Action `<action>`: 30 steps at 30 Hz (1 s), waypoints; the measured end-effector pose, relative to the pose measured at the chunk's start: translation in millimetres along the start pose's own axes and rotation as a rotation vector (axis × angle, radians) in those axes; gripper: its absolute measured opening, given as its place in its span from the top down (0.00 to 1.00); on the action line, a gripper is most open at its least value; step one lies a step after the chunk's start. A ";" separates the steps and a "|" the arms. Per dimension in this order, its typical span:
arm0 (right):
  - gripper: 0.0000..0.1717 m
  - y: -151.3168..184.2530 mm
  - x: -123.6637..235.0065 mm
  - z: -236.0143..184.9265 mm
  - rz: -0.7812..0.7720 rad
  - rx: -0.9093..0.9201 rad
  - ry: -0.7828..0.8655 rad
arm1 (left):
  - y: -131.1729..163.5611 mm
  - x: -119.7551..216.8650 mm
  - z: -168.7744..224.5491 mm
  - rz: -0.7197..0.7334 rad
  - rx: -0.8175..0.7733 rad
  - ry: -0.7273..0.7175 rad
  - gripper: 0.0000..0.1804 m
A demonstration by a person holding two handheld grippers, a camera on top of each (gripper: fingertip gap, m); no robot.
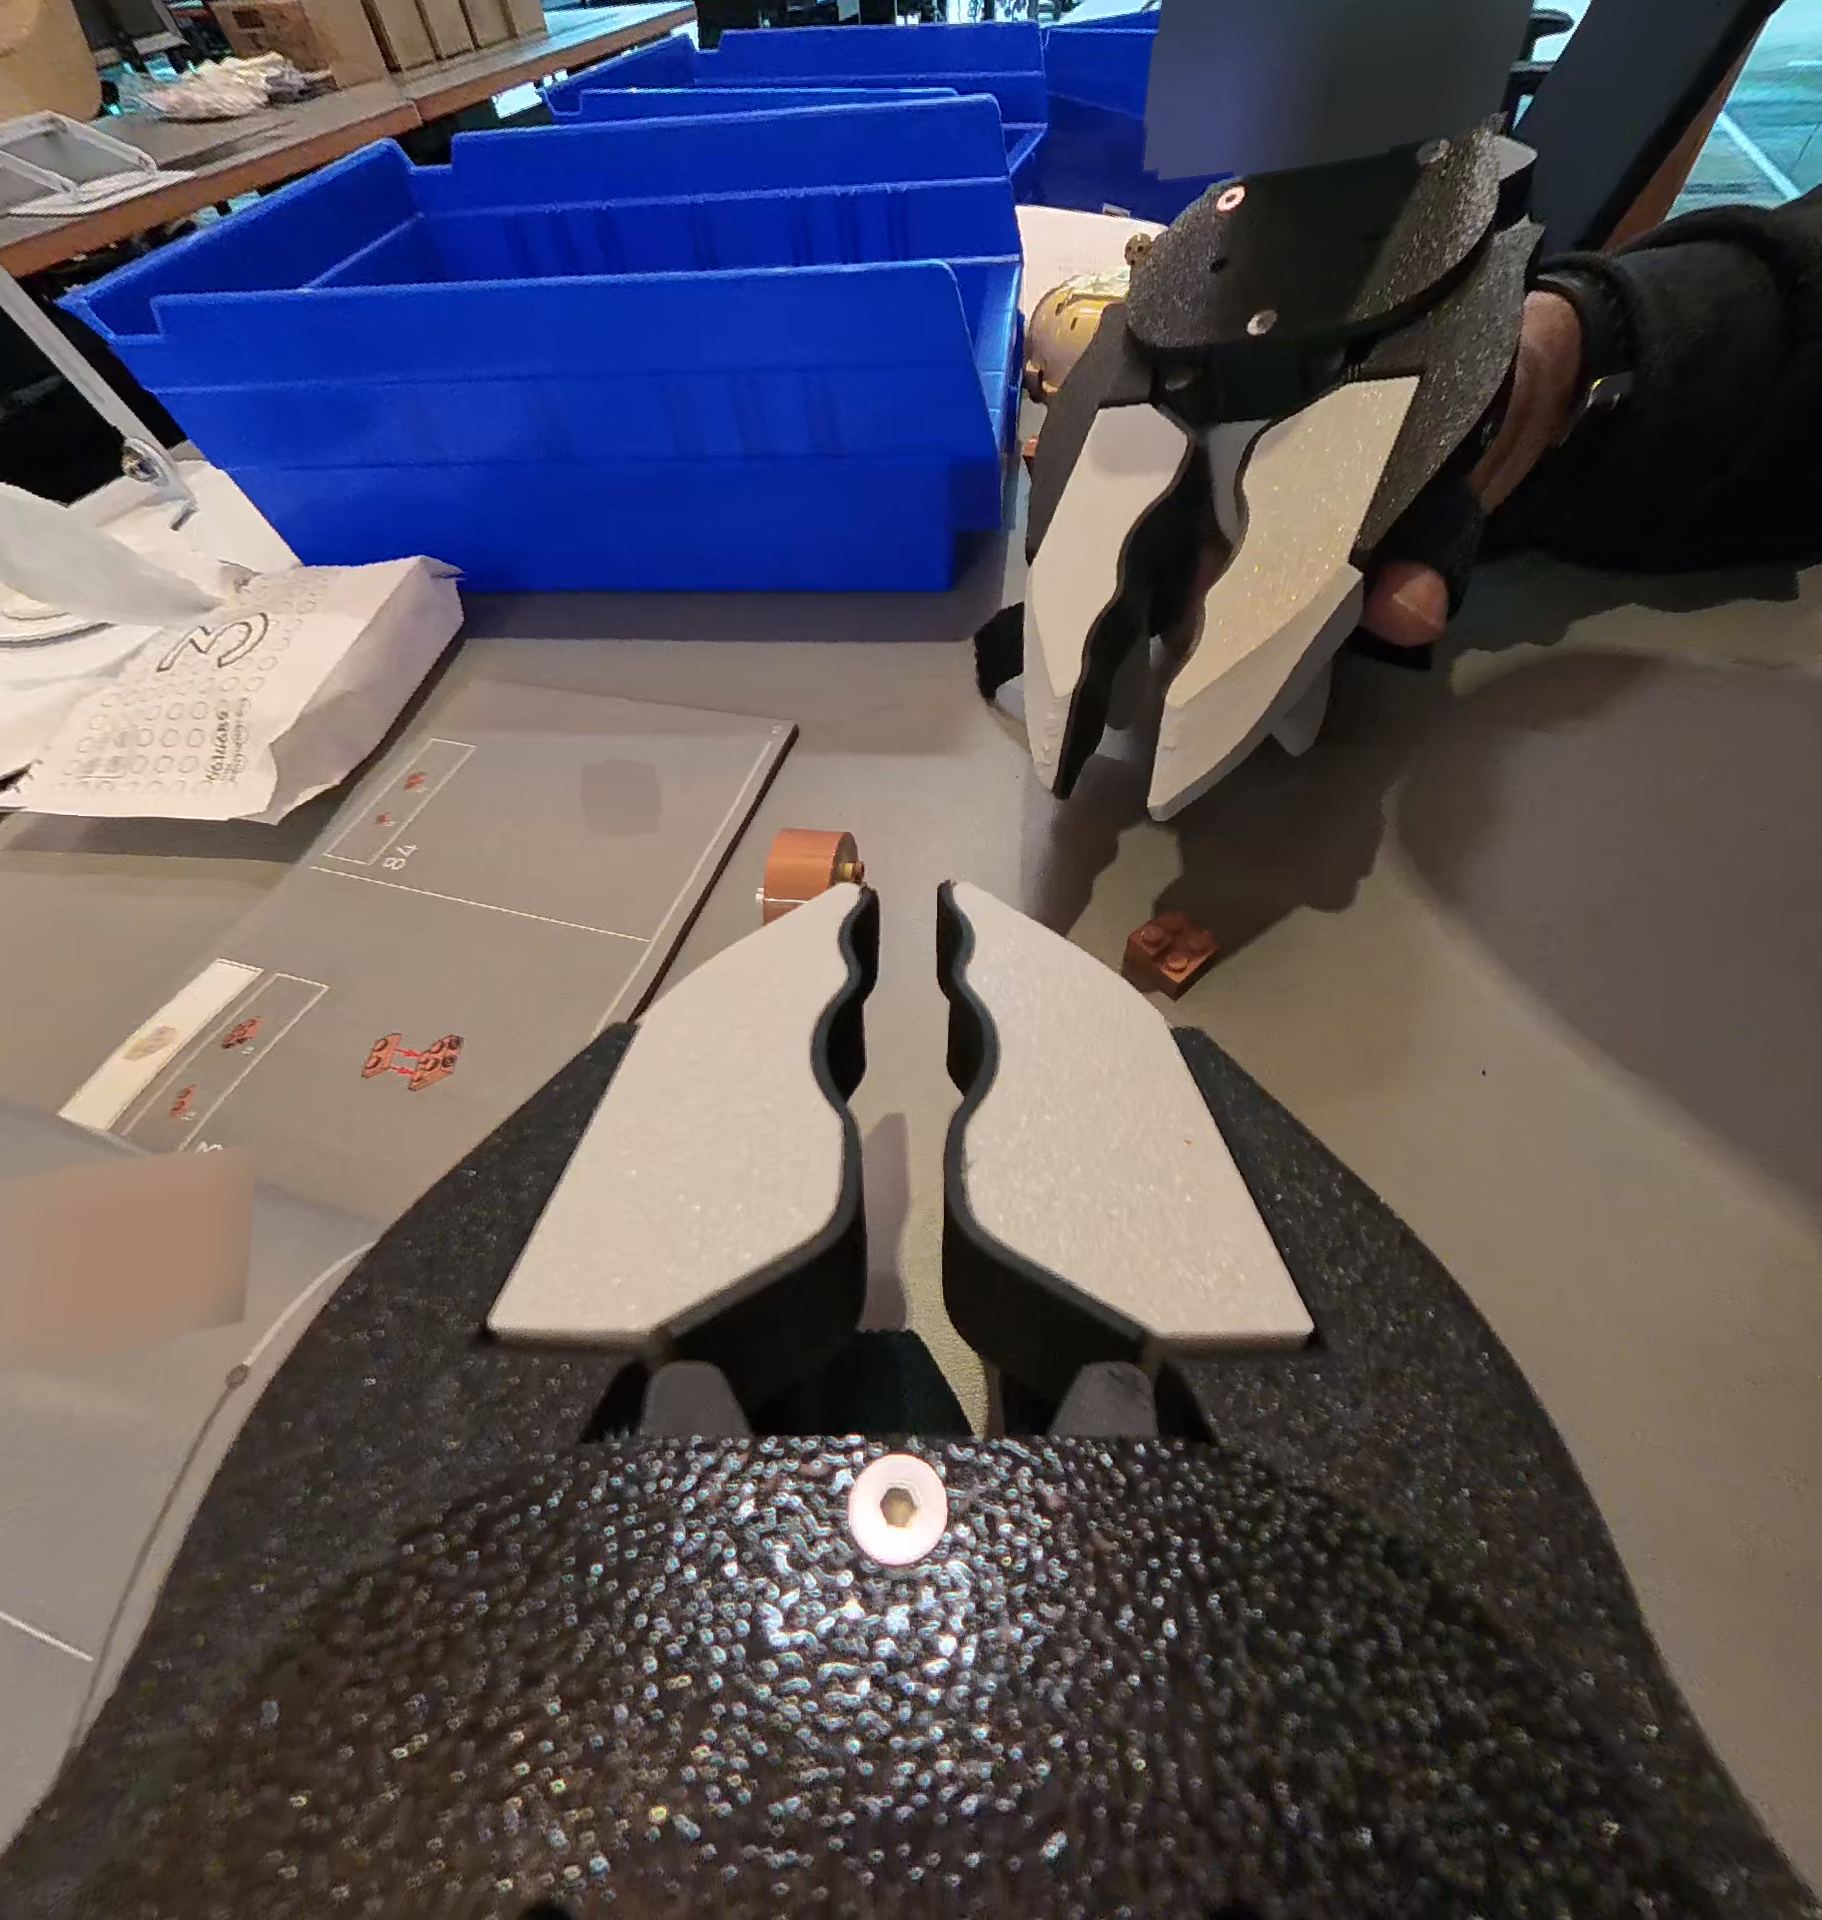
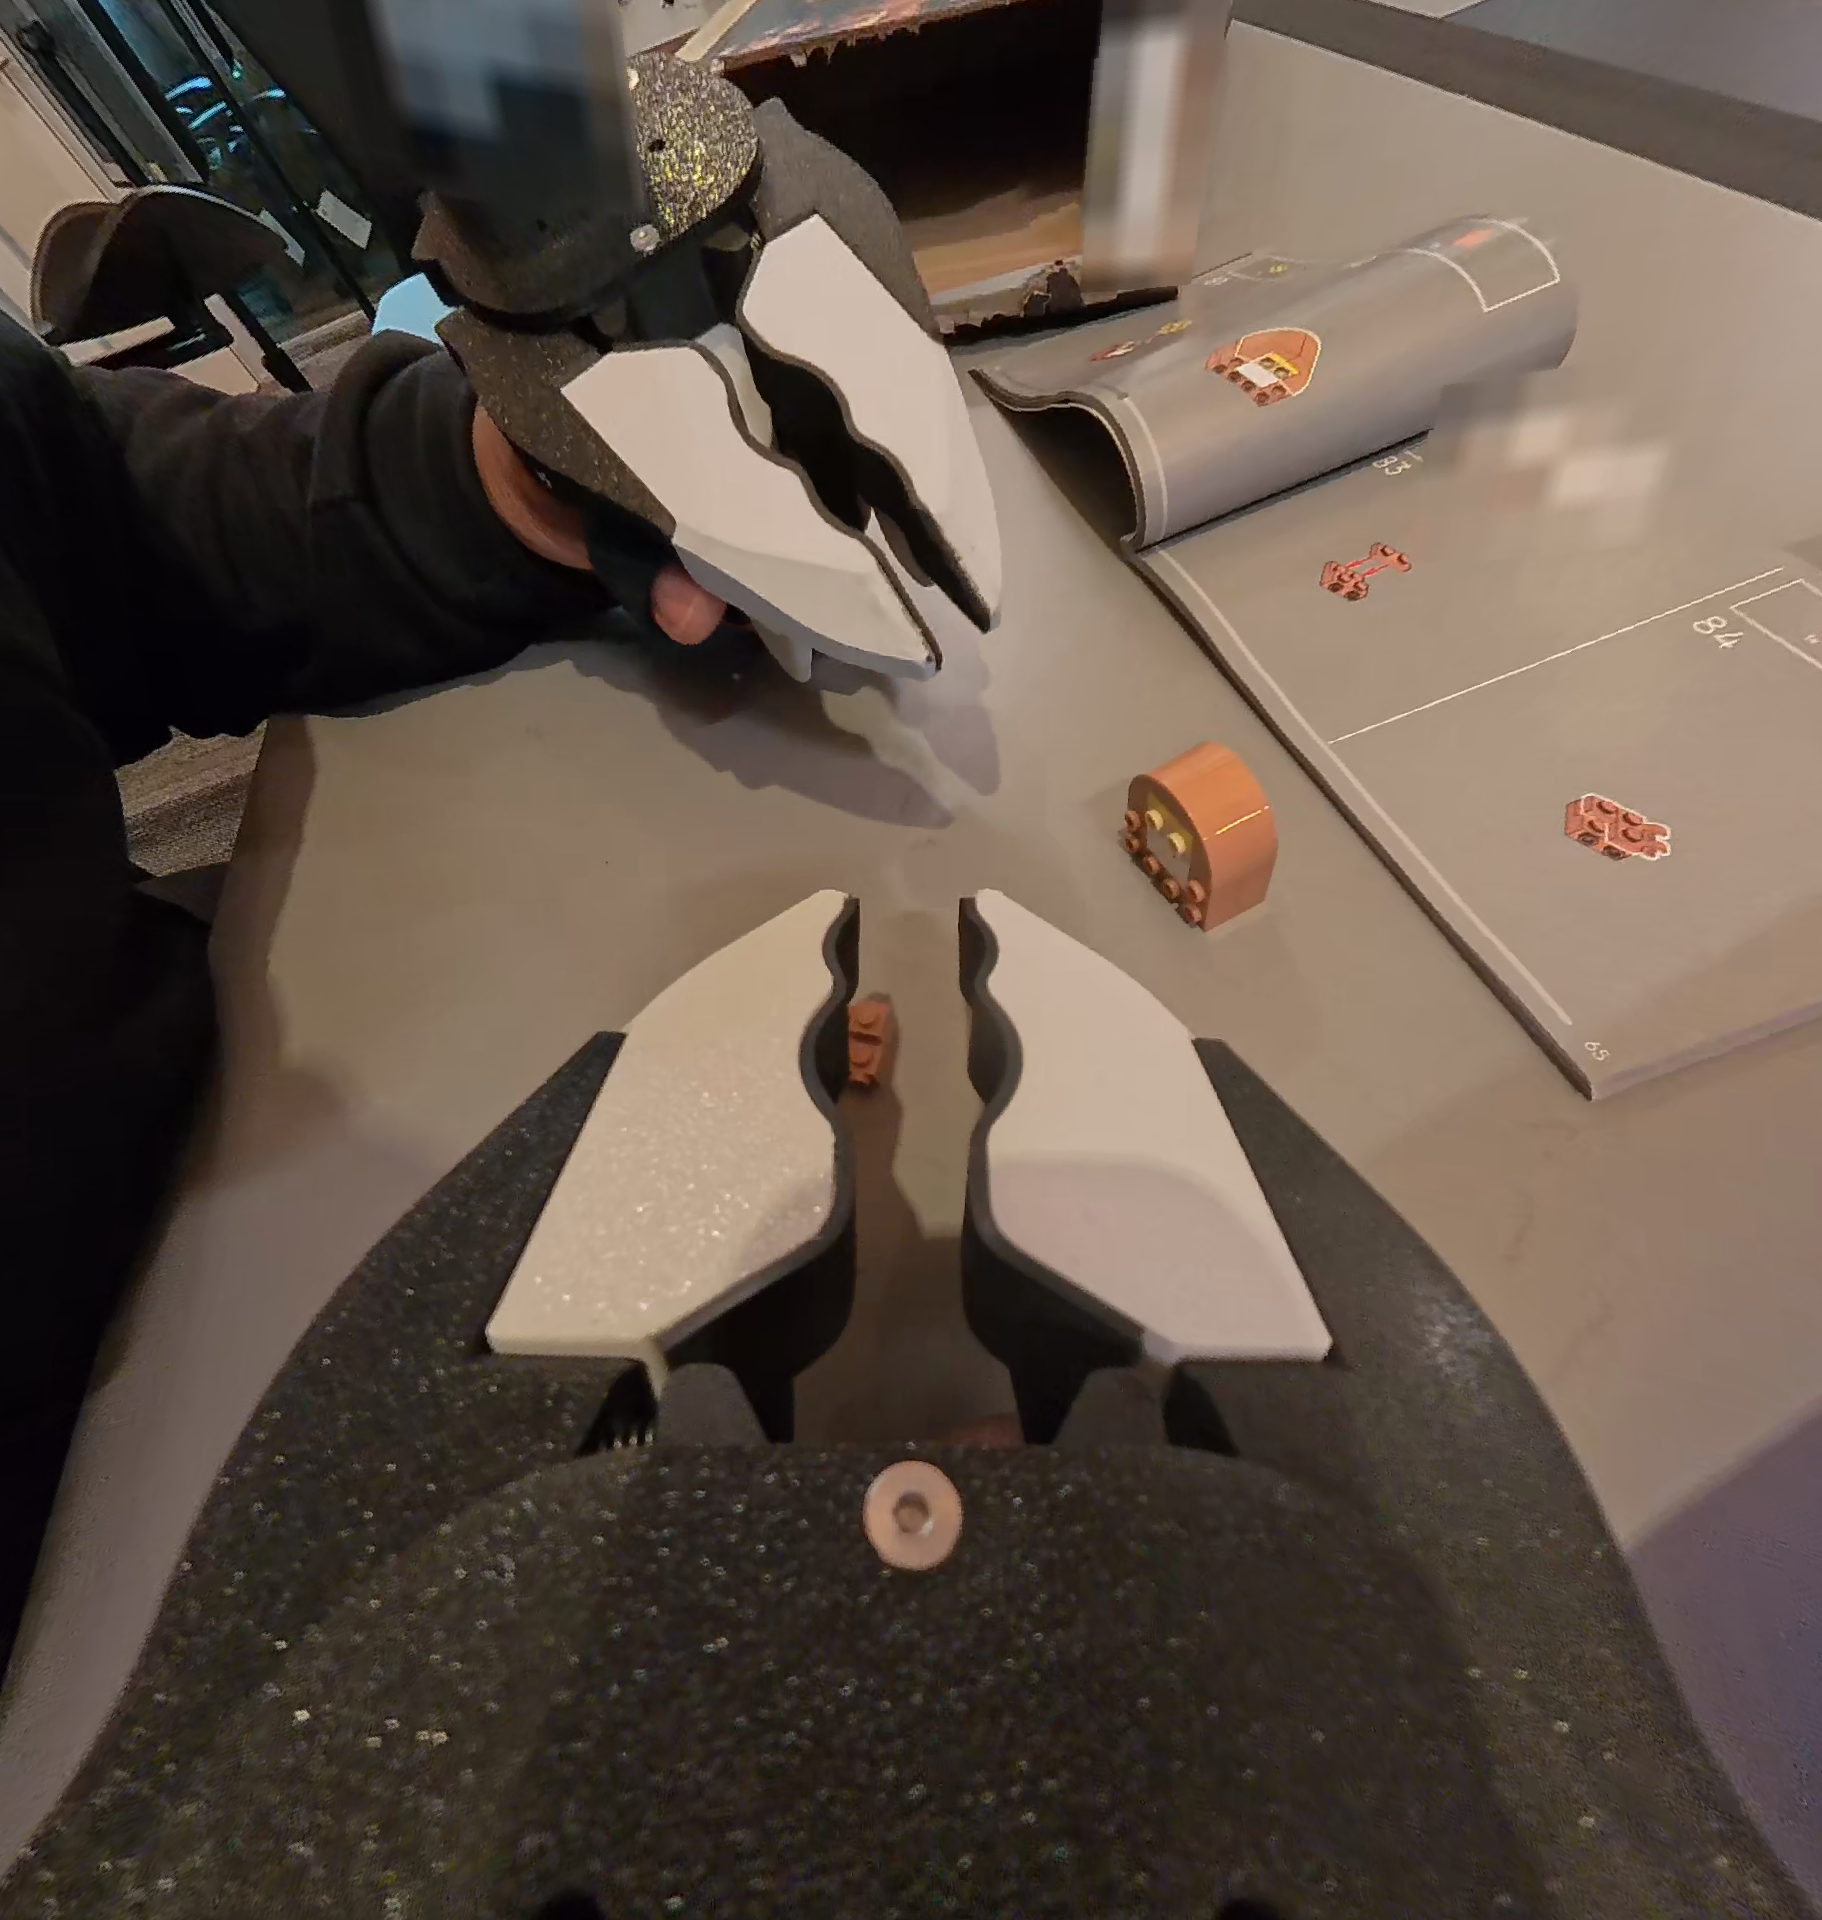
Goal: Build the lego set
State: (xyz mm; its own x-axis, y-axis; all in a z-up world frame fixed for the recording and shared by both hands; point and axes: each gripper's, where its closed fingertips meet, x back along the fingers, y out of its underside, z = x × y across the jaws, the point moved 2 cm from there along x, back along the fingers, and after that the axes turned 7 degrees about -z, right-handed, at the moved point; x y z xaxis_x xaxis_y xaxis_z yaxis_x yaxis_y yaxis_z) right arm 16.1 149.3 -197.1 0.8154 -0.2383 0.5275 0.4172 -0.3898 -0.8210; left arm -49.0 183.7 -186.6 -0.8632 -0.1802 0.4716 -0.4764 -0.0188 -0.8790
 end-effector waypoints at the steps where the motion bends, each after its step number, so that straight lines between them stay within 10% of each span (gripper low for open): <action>1: 0.90 0.0 -0.1 -0.2 0.000 0.000 0.000 | -0.1 0.2 -0.3 0.001 0.003 0.000 0.95; 16: 0.90 -3.5 6.1 -4.6 0.038 0.057 0.011 | 0.5 -1.1 0.3 -0.007 -0.010 -0.009 0.94; 22: 0.95 -69.3 148.7 40.7 0.139 0.251 0.353 | 0.2 -0.7 -2.4 -0.006 -0.009 -0.036 0.94; 25: 0.96 -61.8 205.0 140.2 -0.191 0.111 0.639 | -1.6 1.8 1.8 0.017 -0.057 -0.054 0.94; 30: 0.91 12.1 197.3 236.6 -0.780 -0.218 0.705 | 1.9 -0.2 13.0 -0.010 -0.164 -0.071 0.94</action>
State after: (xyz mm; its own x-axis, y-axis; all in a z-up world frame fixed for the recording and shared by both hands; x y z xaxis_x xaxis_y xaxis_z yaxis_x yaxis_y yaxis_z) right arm 276.9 308.0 -154.5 -0.0895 -0.2873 0.9536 0.5854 -0.7898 -0.1831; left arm -47.5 170.9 -189.2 -0.8470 -0.2502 0.4691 -0.5108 0.1387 -0.8484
